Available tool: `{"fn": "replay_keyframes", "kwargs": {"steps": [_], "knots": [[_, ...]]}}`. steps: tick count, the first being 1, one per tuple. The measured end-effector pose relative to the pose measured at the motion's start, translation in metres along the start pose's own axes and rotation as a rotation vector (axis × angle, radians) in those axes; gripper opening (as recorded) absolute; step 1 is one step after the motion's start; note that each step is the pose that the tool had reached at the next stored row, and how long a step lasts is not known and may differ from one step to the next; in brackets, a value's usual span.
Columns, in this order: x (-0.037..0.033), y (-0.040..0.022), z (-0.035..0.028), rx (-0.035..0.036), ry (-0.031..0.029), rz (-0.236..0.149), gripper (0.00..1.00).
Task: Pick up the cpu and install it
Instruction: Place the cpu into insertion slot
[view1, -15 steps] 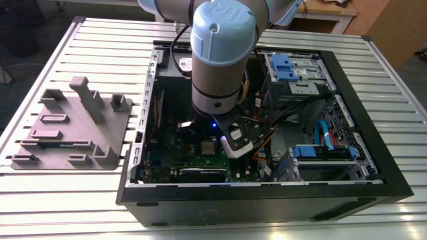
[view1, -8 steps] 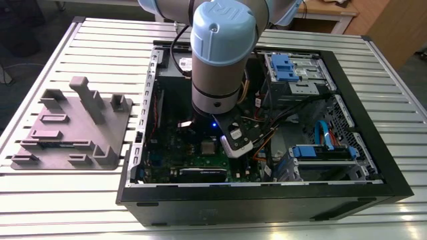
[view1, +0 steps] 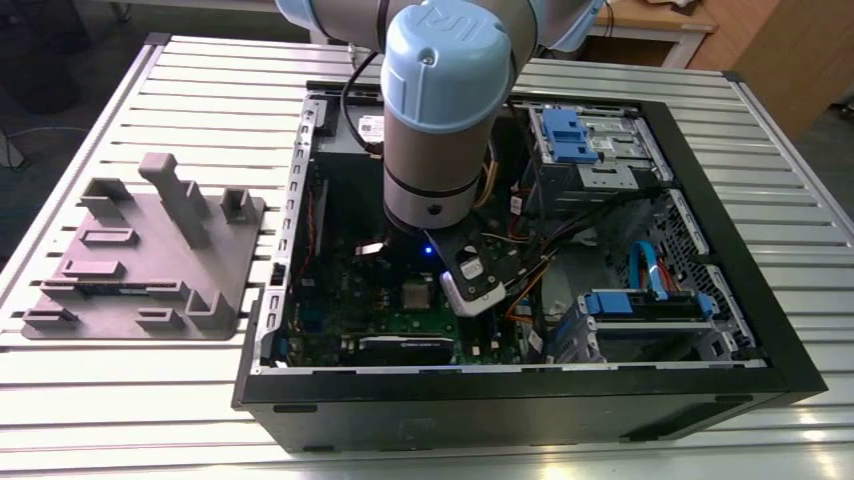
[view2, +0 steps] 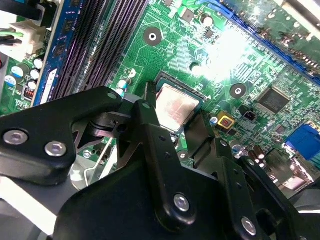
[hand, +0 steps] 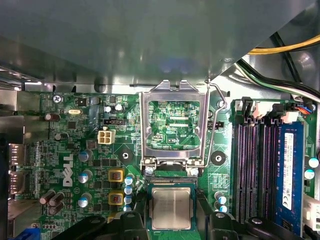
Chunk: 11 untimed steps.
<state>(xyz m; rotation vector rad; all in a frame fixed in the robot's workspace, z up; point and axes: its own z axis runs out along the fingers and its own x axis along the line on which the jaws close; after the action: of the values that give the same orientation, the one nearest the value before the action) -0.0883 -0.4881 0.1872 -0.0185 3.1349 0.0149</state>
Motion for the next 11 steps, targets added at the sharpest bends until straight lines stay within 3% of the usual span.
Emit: {"fn": "replay_keyframes", "kwargs": {"steps": [11], "knots": [[0.0000, 0.0000, 0.0006, 0.0001, -0.0002, 0.019, 0.47]]}}
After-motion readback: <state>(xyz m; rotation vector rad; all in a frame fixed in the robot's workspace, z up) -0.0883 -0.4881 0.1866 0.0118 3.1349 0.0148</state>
